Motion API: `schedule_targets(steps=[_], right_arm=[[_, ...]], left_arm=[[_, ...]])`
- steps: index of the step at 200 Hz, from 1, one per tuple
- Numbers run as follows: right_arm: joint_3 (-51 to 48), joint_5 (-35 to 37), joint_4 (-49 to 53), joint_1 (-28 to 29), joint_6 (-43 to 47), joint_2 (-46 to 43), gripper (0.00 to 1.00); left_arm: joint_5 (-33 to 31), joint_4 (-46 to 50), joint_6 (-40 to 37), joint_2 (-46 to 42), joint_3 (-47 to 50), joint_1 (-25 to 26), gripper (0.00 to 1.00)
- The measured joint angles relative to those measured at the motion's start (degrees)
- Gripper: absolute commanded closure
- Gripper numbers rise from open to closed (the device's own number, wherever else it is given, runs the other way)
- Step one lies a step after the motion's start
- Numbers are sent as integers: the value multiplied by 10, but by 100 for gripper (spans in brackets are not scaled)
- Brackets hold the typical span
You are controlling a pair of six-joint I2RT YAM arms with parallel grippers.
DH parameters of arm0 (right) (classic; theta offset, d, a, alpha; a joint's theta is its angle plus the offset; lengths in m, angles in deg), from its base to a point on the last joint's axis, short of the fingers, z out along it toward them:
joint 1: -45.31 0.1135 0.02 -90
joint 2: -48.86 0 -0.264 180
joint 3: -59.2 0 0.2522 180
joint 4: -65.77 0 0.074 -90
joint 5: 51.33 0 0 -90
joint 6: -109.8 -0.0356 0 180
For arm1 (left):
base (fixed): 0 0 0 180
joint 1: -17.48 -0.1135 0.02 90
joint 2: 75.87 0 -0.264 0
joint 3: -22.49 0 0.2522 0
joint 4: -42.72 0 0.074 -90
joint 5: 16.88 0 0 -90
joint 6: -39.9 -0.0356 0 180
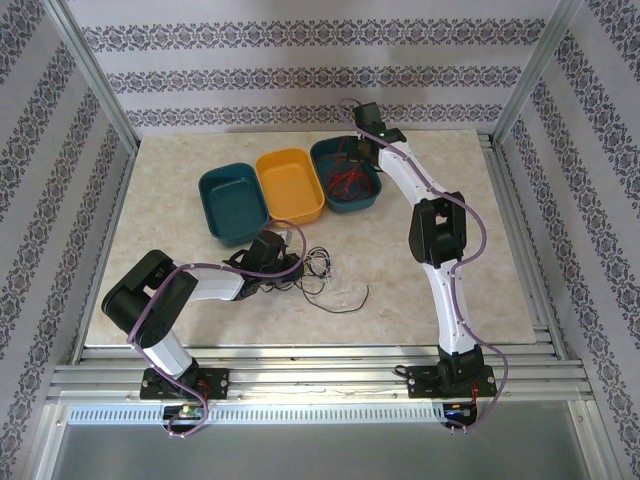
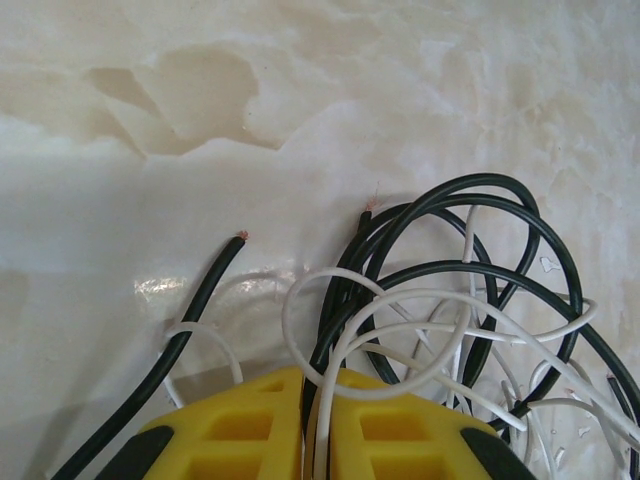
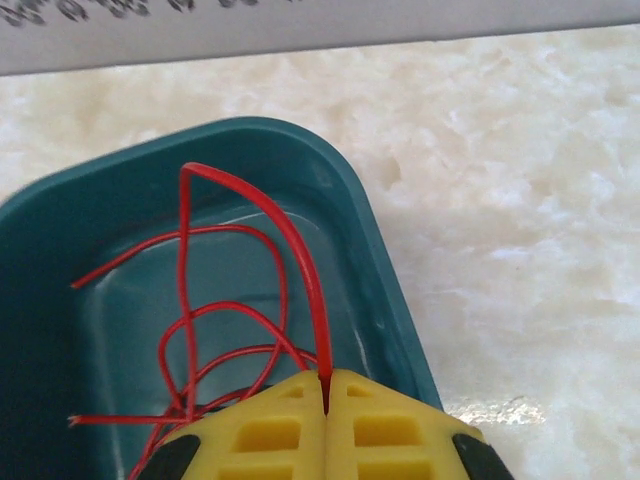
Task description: Untangle the cables
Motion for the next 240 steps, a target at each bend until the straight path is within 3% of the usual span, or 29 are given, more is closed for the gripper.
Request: schedule_targets(steps=[58,164,195,240], right_arm=[[14,8,7,4,16,23,94],[24,-5,35,10,29,17,60],[-42,-4,40,11,27,-56,58],[-239,9,11,40,-13,-260,53]], left_arm=[[0,1,0,0,-5,0,88],[0,9,0,-4,-10,0,78],[-2,13,0,-19,-10,0,73],[-9,23,0,-56,-10,0,63]])
